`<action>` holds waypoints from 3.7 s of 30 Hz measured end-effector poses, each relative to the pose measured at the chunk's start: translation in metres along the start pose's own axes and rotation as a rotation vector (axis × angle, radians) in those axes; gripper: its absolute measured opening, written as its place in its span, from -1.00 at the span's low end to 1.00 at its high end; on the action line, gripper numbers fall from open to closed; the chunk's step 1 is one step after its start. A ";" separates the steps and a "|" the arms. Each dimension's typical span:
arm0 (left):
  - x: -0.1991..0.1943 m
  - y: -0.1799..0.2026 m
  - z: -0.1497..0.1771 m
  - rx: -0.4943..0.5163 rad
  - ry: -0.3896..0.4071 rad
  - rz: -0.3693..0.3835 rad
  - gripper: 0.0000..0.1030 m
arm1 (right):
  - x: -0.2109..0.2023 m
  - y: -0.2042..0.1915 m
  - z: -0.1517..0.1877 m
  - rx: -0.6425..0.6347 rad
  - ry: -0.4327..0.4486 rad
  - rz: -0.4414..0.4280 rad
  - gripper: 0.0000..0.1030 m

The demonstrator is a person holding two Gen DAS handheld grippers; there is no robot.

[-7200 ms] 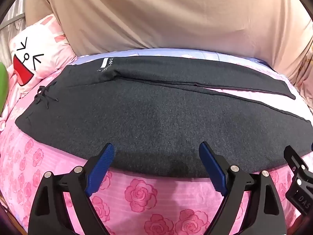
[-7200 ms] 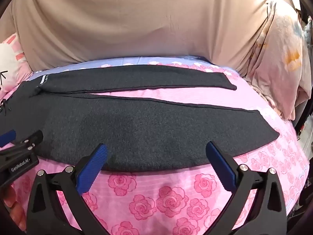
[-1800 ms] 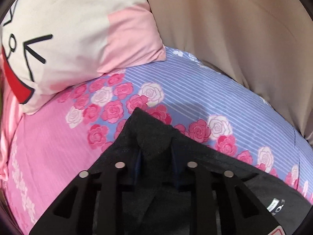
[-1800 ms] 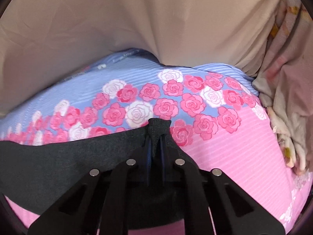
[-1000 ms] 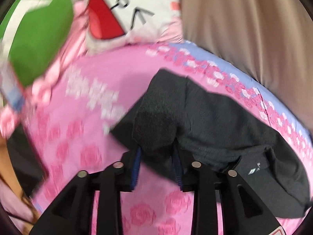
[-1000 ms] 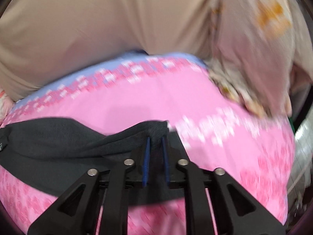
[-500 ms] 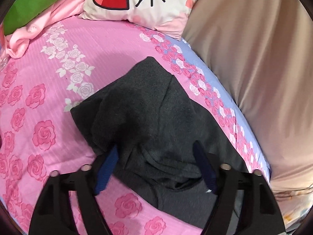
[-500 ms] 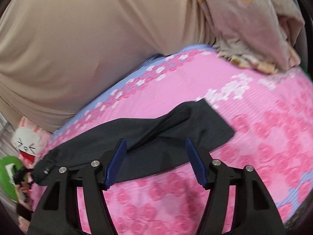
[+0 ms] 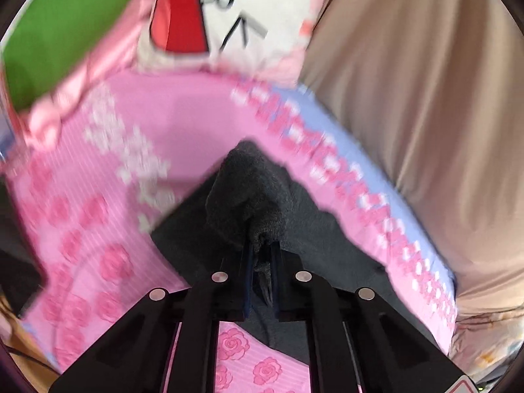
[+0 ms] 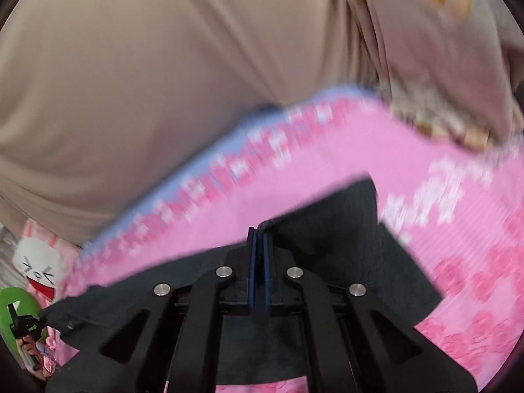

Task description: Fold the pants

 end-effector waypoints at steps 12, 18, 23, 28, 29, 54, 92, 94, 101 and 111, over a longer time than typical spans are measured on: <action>0.038 -0.039 0.042 0.084 -0.120 -0.120 -0.57 | 0.027 0.079 0.085 0.035 -0.231 0.125 -0.77; 0.021 -0.044 0.039 -0.050 -0.076 0.003 0.70 | 0.032 0.080 0.080 0.137 -0.232 0.055 -0.04; 0.043 -0.045 0.034 -0.097 -0.137 0.037 -0.44 | 0.040 0.078 0.079 0.105 -0.241 0.105 -0.93; 0.047 -0.035 0.026 -0.092 -0.161 0.003 -0.82 | 0.035 0.068 0.075 0.045 -0.228 0.134 -0.94; 0.042 -0.030 0.021 -0.093 -0.146 0.019 -0.83 | 0.035 0.067 0.072 0.040 -0.223 0.135 -0.95; 0.057 -0.065 0.041 -0.037 -0.145 0.123 -0.80 | 0.045 0.078 0.075 0.056 -0.245 0.119 -0.95; 0.000 -0.031 0.047 0.096 -0.037 -0.222 -0.07 | -0.016 0.119 0.071 0.089 -0.163 0.197 -0.61; -0.010 -0.016 0.059 0.134 0.009 -0.228 0.03 | -0.010 0.121 0.068 0.109 -0.168 0.177 -0.37; -0.001 0.074 0.131 0.409 0.123 -0.273 0.27 | 0.028 0.112 0.057 0.019 -0.192 0.190 -0.98; 0.034 0.122 0.189 0.501 0.075 -0.261 0.31 | 0.008 0.141 0.070 0.045 -0.231 0.192 -0.94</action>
Point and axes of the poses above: each gripper's, at about its wrist camera, not at the fingertips, and x roughly the way its jaws point, y to its right, z to its underside, the point moved 6 cm from there along x, roughly the way its jaws point, and after that the axes turned 3 degrees about y, right-handed, at the moved point
